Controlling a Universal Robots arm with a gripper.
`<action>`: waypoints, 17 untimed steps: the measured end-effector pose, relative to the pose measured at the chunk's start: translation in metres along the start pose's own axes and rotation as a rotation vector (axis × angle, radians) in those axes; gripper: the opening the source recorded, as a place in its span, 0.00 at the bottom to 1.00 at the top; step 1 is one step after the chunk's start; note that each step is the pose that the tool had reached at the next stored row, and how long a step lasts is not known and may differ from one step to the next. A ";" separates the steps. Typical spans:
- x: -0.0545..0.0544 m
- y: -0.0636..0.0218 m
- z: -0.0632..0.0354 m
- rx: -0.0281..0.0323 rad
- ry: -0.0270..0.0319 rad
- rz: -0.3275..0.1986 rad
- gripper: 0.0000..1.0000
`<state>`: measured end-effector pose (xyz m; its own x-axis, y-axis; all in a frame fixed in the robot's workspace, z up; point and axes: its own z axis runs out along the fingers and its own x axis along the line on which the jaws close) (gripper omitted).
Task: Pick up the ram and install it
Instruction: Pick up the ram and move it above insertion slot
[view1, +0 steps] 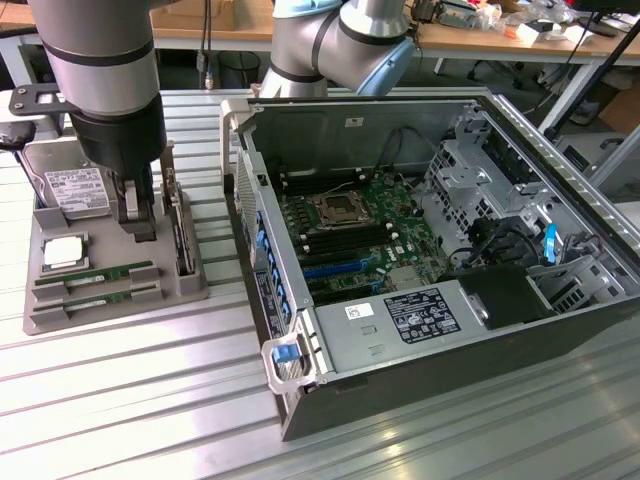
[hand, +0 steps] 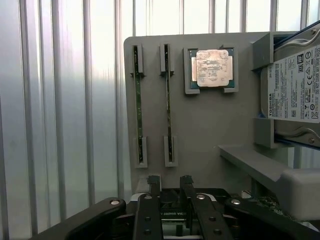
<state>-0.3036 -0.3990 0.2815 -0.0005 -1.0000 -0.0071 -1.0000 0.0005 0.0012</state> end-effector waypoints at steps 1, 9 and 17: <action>0.000 0.0000 0.0002 0.0000 0.0000 0.000 0.30; 0.000 0.0000 0.0034 0.0001 -0.0001 0.000 0.30; 0.000 0.0074 0.0062 0.0001 -0.0010 0.000 0.30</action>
<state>-0.3110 -0.3989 0.2753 -0.0006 -1.0000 -0.0081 -1.0000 0.0005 0.0012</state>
